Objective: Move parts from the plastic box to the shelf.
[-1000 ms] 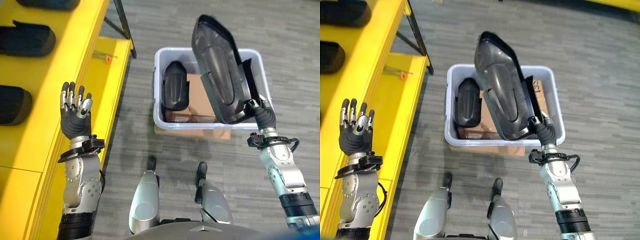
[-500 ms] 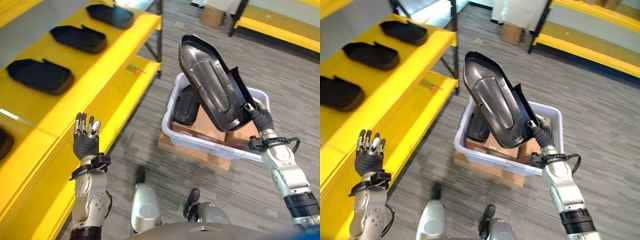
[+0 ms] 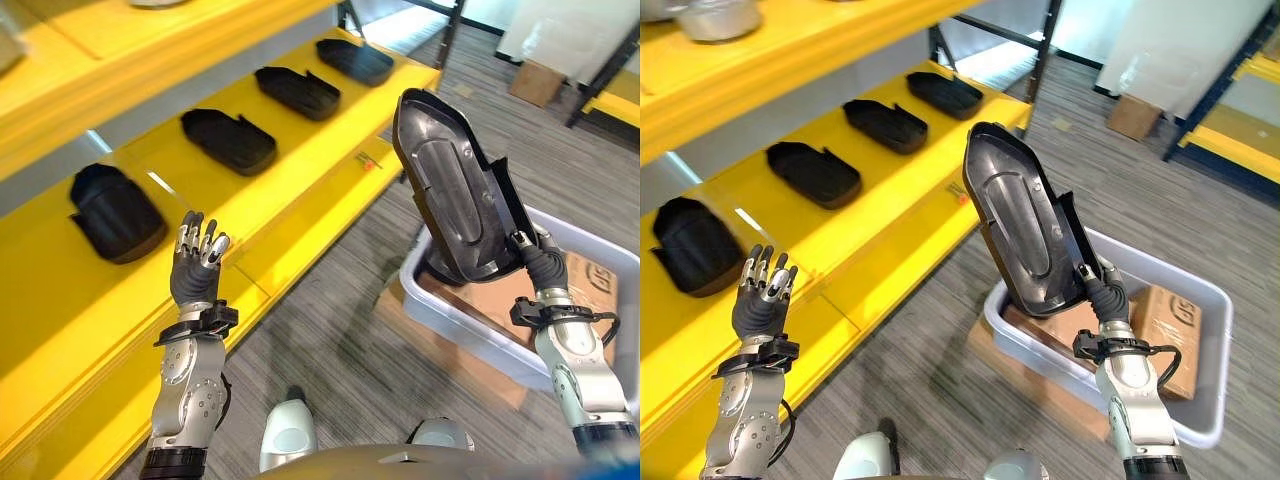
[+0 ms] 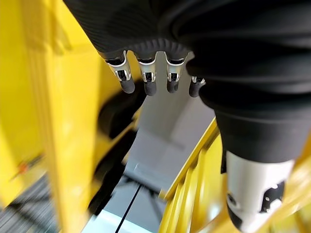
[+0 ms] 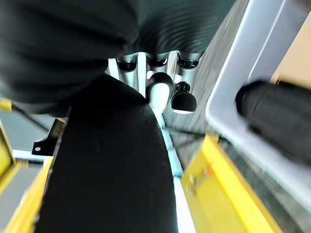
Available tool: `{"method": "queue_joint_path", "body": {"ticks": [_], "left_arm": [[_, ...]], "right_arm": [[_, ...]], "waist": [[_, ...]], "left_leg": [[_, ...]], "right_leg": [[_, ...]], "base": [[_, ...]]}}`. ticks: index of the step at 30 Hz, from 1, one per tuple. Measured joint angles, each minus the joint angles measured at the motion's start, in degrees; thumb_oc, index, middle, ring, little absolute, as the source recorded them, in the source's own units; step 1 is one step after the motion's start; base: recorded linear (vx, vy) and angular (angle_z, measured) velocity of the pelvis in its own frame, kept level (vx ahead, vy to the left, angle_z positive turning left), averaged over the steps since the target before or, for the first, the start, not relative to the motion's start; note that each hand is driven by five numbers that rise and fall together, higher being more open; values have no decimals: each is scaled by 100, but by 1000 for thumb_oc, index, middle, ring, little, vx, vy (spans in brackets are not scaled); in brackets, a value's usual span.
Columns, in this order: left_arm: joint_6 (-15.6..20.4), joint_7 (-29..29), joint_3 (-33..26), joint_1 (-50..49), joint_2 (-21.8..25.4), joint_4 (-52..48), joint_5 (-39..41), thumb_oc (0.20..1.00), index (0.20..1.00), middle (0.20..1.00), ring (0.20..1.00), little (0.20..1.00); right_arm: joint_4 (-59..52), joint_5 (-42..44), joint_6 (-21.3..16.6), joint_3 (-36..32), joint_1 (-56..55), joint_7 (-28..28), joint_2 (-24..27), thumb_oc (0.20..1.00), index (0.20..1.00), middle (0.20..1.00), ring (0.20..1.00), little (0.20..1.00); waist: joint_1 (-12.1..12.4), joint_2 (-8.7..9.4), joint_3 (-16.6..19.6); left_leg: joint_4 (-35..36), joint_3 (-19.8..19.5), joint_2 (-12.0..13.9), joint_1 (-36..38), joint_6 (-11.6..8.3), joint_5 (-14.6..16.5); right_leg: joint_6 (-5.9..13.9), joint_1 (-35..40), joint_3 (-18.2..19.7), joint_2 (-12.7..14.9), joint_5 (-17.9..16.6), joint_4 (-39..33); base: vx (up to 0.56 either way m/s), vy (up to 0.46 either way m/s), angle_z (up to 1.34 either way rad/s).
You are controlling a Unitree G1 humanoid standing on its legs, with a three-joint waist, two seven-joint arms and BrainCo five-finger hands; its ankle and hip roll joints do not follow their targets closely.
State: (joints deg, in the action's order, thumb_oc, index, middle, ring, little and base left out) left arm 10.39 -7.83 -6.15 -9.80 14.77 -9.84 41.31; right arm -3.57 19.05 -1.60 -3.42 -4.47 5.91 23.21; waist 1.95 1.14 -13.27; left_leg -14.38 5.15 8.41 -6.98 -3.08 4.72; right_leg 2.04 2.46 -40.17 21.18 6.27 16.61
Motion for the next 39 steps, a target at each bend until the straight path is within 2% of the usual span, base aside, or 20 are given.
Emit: {"method": "queue_joint_path", "body": {"ticks": [2, 4, 9, 11, 15, 17, 19, 20, 21, 22, 23, 24, 25, 26, 27, 28, 29, 32, 36, 39], "left_arm": [[-9, -1, -51, 33, 75, 18, -15, 1000, 1000, 1000, 1000, 1000], [-7, -8, -140, -106, 26, 14, -26, 1000, 1000, 1000, 1000, 1000], [-7, -120, -348, -289, 20, 32, -35, 1000, 1000, 1000, 1000, 1000], [-9, -138, -460, -334, 27, 36, -53, 1000, 1000, 1000, 1000, 1000], [-8, -136, -496, -336, 64, 40, -258, 1000, 1000, 1000, 1000, 1000], [-9, -138, -508, -260, 162, 126, -261, 1000, 1000, 1000, 1000, 1000], [-24, -131, -489, -183, 218, 164, -268, 1000, 1000, 1000, 1000, 1000], [-1, -126, -426, -146, 280, 215, -271, 1000, 1000, 1000, 1000, 1000], [-5, -127, -390, -40, 294, 258, -270, 1000, 1000, 1000, 1000, 1000], [-2, -131, -382, 7, 242, 308, -269, 1000, 1000, 1000, 1000, 1000], [-7, -133, -390, 39, 252, 322, -270, 1000, 1000, 1000, 1000, 1000], [-16, -119, -301, 99, 317, 310, -279, 1000, 1000, 1000, 1000, 1000], [-19, -111, -276, 100, 328, 311, -299, 1000, 1000, 1000, 1000, 1000], [-26, -94, -226, 105, 309, 367, -435, 1000, 1000, 1000, 1000, 1000], [-12, -74, -208, 67, 395, 422, -487, 1000, 1000, 1000, 1000, 1000], [-16, -57, -175, 116, 483, 365, -487, 1000, 1000, 1000, 1000, 1000], [-17, -45, -175, -7, 416, 326, -488, 1000, 1000, 1000, 1000, 1000], [-94, -77, -155, -225, 217, 352, -482, 1000, 1000, 1000, 1000, 1000], [-94, -76, -146, -362, 124, 313, -479, 1000, 1000, 1000, 1000, 1000], [-94, 1, -62, -357, -6, 292, -466, 1000, 1000, 1000, 1000, 1000]], "right_arm": [[31, 1, 1, 12, 0, -5, -64, 200, 200, 200, 200, 200], [43, 6, 15, 39, -25, -17, -72, 200, 200, 200, 200, 200], [43, 53, 18, 107, -23, 8, -309, 200, 200, 200, 200, 200], [41, 48, 19, 142, 58, 11, -492, 200, 200, 200, 200, 200], [38, 46, 19, 161, 87, 22, -704, 200, 200, 200, 200, 200], [40, 46, 24, 201, 24, 11, -762, 200, 200, 200, 200, 200], [1, 37, 20, 190, 3, -28, -755, 200, 200, 200, 200, 200], [14, 41, 22, 202, -54, -41, -760, 200, 200, 200, 200, 200], [22, 44, 23, 203, -116, -51, -736, 200, 200, 200, 200, 200], [18, 44, 21, 195, -156, -88, -678, 200, 200, 200, 200, 200], [17, 44, 18, 196, -148, -107, -674, 200, 200, 200, 200, 200], [22, 62, 31, 200, -292, -127, -683, 200, 200, 200, 200, 200], [21, 77, 36, 198, -348, -129, -685, 200, 200, 200, 200, 200], [30, 109, 29, 191, -423, -139, -675, 200, 200, 200, 200, 200], [59, 142, -10, 207, -442, -143, -760, 200, 200, 200, 200, 200], [18, 249, -20, 192, -449, -144, -729, 200, 200, 200, 200, 200], [119, 328, -32, 191, -368, -174, -676, 200, 200, 200, 200, 200], [92, 383, 0, 267, -423, -213, -701, 200, 200, 200, 200, 200], [91, 438, -6, 363, -388, -257, -661, 200, 200, 200, 200, 200], [94, 455, 0, 364, -427, -286, -632, 200, 200, 200, 200, 200]], "waist": [[13, 110, 7], [132, 63, 18], [371, 210, 44], [553, 303, 63], [655, 350, 52], [691, 323, 30], [469, 165, -60], [376, 86, -101], [374, 42, -128], [304, -123, -194], [191, -220, -243], [77, -228, -251], [48, -180, -222], [-34, -45, -187], [-168, 330, -113], [-264, 443, -63], [-183, 456, 54], [-104, 391, 182], [-81, 275, 250], [-91, 149, 237]], "left_leg": [[-35, -139, -136, -78, -14, 11], [-1, -221, -151, -208, 8, 30], [-190, -308, -361, -318, 39, 107], [-411, -325, -613, -532, 225, 137], [-874, -444, -1134, -717, 646, 298], [-838, -586, -1373, -728, 774, 376], [-529, -881, -1593, -586, 1053, 33], [-123, -1009, -1635, -440, 914, -145], [259, -824, -1553, -298, 680, -154], [587, -533, -1354, -169, 752, -42], [674, -604, -1293, -103, 796, -70], [921, -744, -1278, 112, 517, -407], [977, -657, -1290, 162, 352, -505], [1001, -474, -1353, 277, 48, -193], [116, -211, -1508, -22, 256, 185], [-939, -510, -1478, -402, 922, 321], [-1014, -815, -1464, -388, 877, 873], [-44, -756, -1423, 181, 877, 357], [294, -704, -1464, 508, 868, 327], [321, -720, -1447, 600, 807, 353]], "right_leg": [[294, 82, -106, 77, -250, -124], [327, 227, -388, 118, -291, -59], [430, 448, -506, 296, -491, -115], [266, 467, -506, 483, -801, -114], [185, 614, -408, 950, -1379, 7], [305, 462, -122, 1100, -1404, 236], [82, 333, 509, 1052, -2087, 651], [258, -51, 1376, 903, -1576, 927], [373, -393, 1757, 728, -1284, 888], [374, -768, 2051, 224, -964, 838], [450, -884, 2297, -183, -738, 877], [387, -1143, 2491, -880, -300, 1040], [291, -1206, 2526, -1089, -225, 1041], [46, -1318, 2622, -1532, -106, 800], [-52, -1479, 2871, -1569, -102, 536], [0, -1606, 3226, -1564, -87, 536], [160, -1773, 3515, -1572, -87, 463], [72, -1459, 3376, -1755, -418, -704], [-207, -806, 3371, -1853, -1081, -1450], [-216, -562, 3335, -1887, -1118, -1673]], "base": [[-27, 174, 58], [-6, 225, 75], [-8, 162, 37], [-14, 340, 62], [2, 316, 54], [59, 347, 45], [-45, 214, 85], [27, 208, 89], [61, 311, 40], [80, 229, 10], [76, 126, 33], [73, 25, 39], [74, -12, 38], [73, -37, 43], [51, -54, 59], [22, -63, 20], [23, -54, -26], [51, -45, -10], [46, -56, -10], [-40, -27, 6]]}}
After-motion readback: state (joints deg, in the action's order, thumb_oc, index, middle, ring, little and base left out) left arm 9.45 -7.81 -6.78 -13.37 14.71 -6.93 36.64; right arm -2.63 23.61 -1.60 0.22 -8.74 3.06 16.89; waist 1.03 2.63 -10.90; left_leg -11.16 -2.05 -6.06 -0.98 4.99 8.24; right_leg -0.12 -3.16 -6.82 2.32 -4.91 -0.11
